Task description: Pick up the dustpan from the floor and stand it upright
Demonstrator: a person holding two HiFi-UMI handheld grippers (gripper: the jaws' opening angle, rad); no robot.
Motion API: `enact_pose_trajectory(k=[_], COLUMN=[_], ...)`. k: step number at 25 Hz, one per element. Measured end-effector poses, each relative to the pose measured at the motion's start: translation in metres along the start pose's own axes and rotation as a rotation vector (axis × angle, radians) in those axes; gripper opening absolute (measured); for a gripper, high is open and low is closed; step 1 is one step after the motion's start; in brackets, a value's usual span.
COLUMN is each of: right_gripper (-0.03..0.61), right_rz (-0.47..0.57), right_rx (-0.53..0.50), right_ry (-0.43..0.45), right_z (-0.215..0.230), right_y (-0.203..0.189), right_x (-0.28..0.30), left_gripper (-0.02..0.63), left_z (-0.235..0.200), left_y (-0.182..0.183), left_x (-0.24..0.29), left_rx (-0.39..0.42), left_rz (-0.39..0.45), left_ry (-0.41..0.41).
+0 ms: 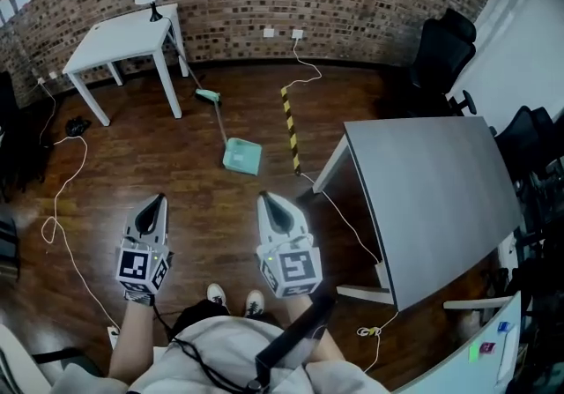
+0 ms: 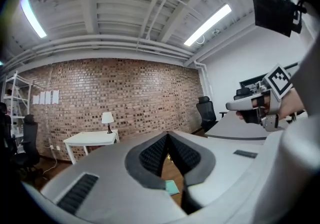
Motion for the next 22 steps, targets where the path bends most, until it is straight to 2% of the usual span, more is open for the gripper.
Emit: enact_pose_trajectory(k=[3, 10, 14, 18, 22], right_gripper=[-0.003, -0.005, -0.005, -0.005, -0.005], right_rz=[0.002, 0.034, 0.046, 0.079, 0.055], right_rx=[-0.009, -0.088, -0.071, -0.091, -0.098], right_ry=[-0.015, -0.004, 0.009, -0.012, -0.016], right_z=[-0.008, -0.029, -0.050, -0.051, -0.055], right_y=[0.004, 0.026, 0.037, 0.032, 0.034], right_x=[-0.015, -0.019, -0.016, -0.010, -0.008], left_gripper=[0.000, 0.000, 0.000, 0.000, 0.000], left_z=[0.009, -0.007, -0.019, -0.022, -0.025], left_y=[0.001, 0.023, 0.022, 0.020, 0.020], left_x=[-0.012, -0.028, -0.032, -0.031, -0.031], left_rx=[0.012, 0.039, 0.039, 0.037, 0.038], left_rz=[0.001, 0.056, 0.062, 0.065, 0.065], left_ry=[-0.023, -0.002, -0.002, -0.022, -0.034])
Point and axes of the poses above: the fingertips, and each gripper's own axes: x forward along the fingers, z to its right, y out of its top, the point moved 1 cm from there along -x, backward along the fingers, and after that the axes turned 3 degrees about -y, right-handed, at the moved point
